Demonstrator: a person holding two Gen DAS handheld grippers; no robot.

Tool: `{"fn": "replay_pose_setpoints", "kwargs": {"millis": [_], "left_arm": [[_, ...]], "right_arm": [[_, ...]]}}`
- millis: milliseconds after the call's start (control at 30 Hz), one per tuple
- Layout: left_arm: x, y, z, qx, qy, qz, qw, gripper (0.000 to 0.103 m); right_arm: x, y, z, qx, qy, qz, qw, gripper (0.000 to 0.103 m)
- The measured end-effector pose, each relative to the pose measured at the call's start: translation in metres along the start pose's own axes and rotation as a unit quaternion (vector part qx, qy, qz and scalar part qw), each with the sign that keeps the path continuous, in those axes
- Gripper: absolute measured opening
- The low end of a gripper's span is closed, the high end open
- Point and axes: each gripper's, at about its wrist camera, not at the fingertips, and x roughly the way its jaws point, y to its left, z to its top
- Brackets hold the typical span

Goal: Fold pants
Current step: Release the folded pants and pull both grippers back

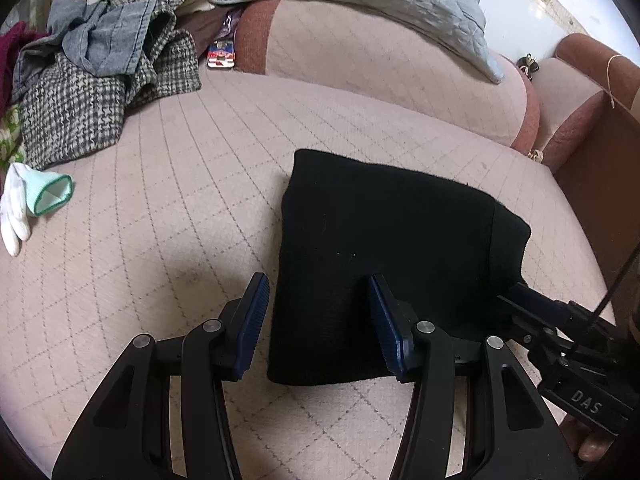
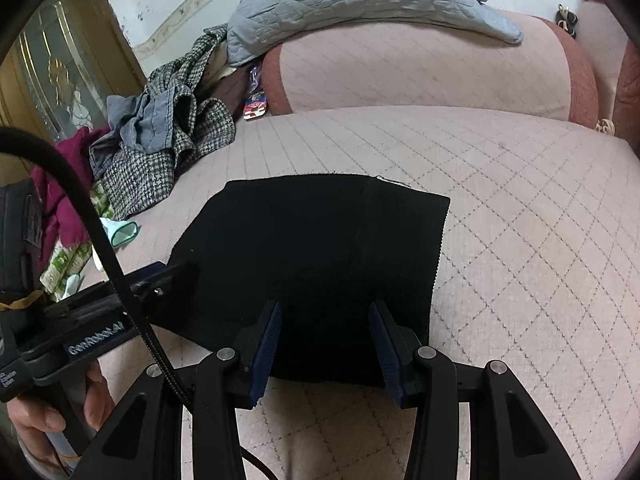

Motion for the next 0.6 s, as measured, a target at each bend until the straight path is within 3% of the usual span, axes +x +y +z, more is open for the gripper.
{"fn": "replay_pose_setpoints", "kwargs": {"millis": [267, 600], "left_arm": [[-0.010, -0.011, -0.003, 0.019, -0.013, 0.010, 0.9997, 0.051], [-0.044, -0.025, -0.012, 0.054, -0.060, 0.016, 0.9966, 0.051]], "right_arm": [[-0.019, -0.001, -0.004, 0.014, -0.010, 0.012, 1.000, 0.045], [-0.047, 0.011, -0.012, 0.008, -0.038, -0.013, 0.999, 0.047]]}}
